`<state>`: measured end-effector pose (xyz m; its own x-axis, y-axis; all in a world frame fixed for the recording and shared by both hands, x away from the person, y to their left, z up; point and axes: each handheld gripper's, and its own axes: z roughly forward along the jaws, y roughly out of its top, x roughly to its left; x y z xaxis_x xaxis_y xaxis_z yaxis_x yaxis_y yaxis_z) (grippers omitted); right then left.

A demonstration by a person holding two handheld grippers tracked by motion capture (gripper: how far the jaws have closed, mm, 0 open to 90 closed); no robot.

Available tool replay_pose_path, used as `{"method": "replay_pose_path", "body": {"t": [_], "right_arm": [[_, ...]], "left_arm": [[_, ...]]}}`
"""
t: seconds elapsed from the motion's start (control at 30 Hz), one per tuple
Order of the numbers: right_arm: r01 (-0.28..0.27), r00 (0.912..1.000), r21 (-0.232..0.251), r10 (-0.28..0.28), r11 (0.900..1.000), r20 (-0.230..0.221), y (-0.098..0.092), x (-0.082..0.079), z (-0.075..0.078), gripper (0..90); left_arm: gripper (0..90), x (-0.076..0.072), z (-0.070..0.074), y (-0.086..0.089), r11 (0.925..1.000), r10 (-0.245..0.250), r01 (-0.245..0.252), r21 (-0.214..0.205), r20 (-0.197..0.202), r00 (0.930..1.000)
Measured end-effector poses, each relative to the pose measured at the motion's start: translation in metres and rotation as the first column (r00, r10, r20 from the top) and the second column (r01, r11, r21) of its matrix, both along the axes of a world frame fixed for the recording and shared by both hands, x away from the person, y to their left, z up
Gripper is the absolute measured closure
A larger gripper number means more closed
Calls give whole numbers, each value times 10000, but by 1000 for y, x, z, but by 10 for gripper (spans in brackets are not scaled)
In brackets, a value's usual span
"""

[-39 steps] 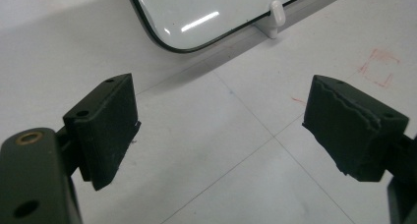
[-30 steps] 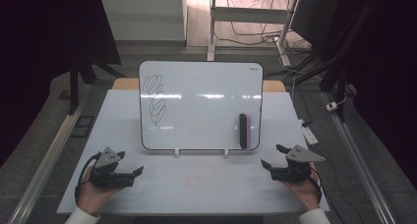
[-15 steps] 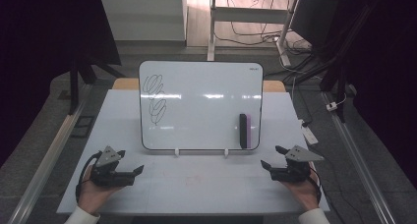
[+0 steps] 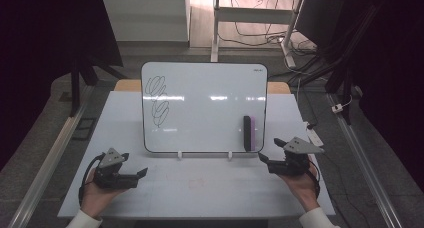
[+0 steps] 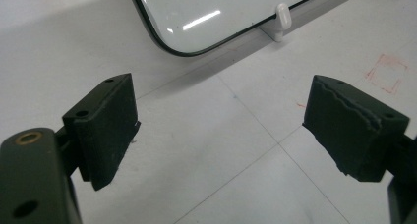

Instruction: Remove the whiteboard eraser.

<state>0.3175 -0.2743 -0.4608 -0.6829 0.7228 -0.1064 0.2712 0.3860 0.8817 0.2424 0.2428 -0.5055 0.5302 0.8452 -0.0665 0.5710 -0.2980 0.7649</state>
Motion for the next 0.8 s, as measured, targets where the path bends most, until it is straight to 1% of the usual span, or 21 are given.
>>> {"method": "replay_pose_path", "body": {"t": [0.03,0.1,0.13,0.17,0.2,0.23,0.3,0.37,0.4,0.43,0.47,0.5,0.6,0.8], "right_arm": [[0,10000,0,0,10000,0,0,0,0,218],[70,10000,-57,-70,10000,33,9,2,5,224],[208,9998,-174,-207,9996,60,19,4,8,228],[186,9998,-197,-185,9996,65,23,5,9,240],[321,9995,-308,-319,9990,80,28,6,9,249],[321,9995,-308,-319,9990,80,28,6,9,249],[417,9991,-445,-412,9981,104,37,6,9,270],[815,9966,-767,-806,9937,150,46,6,8,290],[902,9959,-830,-891,9925,166,50,6,6,307],[1219,9924,-999,-1194,9875,303,55,6,3,343],[1219,9924,-999,-1194,9875,303,55,6,3,343],[1366,9905,-990,-1345,9857,281,59,7,-1,382],[1483,9889,-1069,-1473,9831,170,63,9,-4,404],[1850,9827,-1264,-1819,9746,362,71,9,-8,483]], "left_arm": [[139,0,0,0,10000,9,-9,11,-4,10000],[139,0,0,0,10000,14,-14,-17,-41,10000],[139,-1,-1,0,10000,39,-40,-35,-49,10000],[140,-1,-1,1,10000,68,-68,-36,-56,10000],[140,-1,-1,1,10000,90,-90,-27,-63,9999],[140,-1,-1,1,9999,112,-112,-34,-69,9999],[140,-2,-1,1,9999,118,-118,-14,-71,9999],[140,-2,-2,1,9999,116,-116,-5,-83,9999],[140,-2,-2,1,9999,113,-113,-5,-108,9999],[140,-2,-2,1,9999,101,-101,0,-115,9999],[140,-2,-3,1,10000,97,-97,11,-119,9999],[140,-1,-3,1,9999,110,-110,18,-131,9999],[140,-1,-4,2,9999,136,-136,24,-147,9998],[140,-1,-4,3,9999,155,-155,27,-99,9998]]}}
